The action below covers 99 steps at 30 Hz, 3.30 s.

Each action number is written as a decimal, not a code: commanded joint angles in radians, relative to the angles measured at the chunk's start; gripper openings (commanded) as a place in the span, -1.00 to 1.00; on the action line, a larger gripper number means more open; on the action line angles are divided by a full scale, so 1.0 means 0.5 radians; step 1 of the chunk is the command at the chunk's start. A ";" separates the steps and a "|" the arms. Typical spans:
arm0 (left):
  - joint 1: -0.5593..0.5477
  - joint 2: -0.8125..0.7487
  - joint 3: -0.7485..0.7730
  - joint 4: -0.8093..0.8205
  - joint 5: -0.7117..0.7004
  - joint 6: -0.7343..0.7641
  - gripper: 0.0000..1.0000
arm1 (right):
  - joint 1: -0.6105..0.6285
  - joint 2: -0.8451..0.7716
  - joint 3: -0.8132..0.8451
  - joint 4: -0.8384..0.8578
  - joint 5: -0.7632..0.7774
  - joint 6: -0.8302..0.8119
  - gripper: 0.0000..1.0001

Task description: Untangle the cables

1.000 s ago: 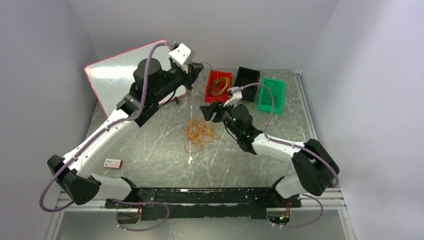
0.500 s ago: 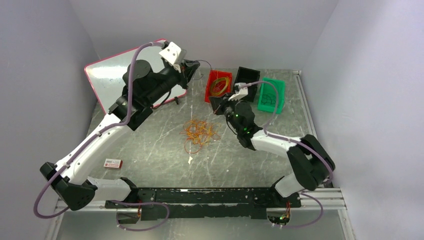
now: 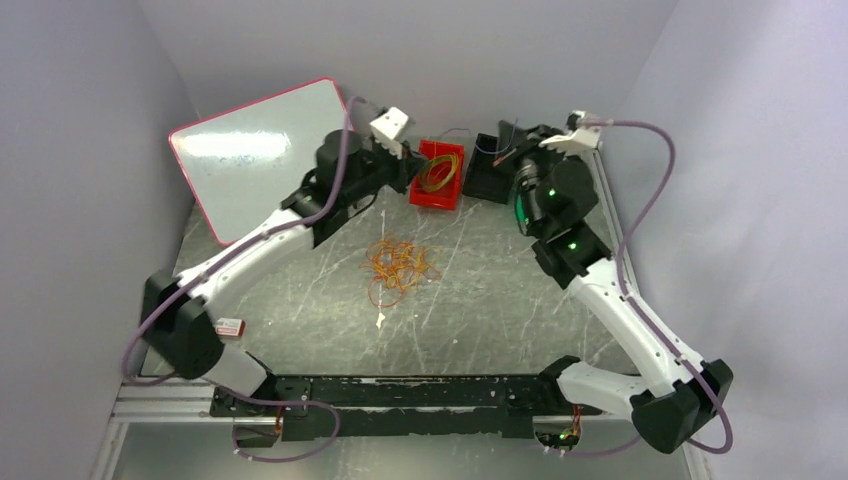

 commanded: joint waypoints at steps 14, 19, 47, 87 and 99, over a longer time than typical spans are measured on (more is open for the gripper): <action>0.007 1.695 1.535 0.525 0.865 -0.568 -0.86 | -1.122 0.558 0.586 -0.642 -0.917 0.269 -1.00; -0.024 2.111 1.963 0.679 0.940 -0.714 -0.86 | -1.280 0.707 0.643 -0.623 -1.142 0.287 -1.00; -0.113 1.953 1.498 0.753 0.757 -0.313 -0.86 | -1.310 1.691 0.779 -1.061 -0.872 0.026 -1.00; -0.079 1.664 1.092 0.880 0.721 -0.277 -0.86 | -1.193 1.227 0.884 -1.066 -0.920 -0.095 -1.00; -0.060 1.634 1.064 0.902 0.725 -0.276 -0.86 | -1.184 1.004 0.884 -0.868 -0.769 -0.064 -1.00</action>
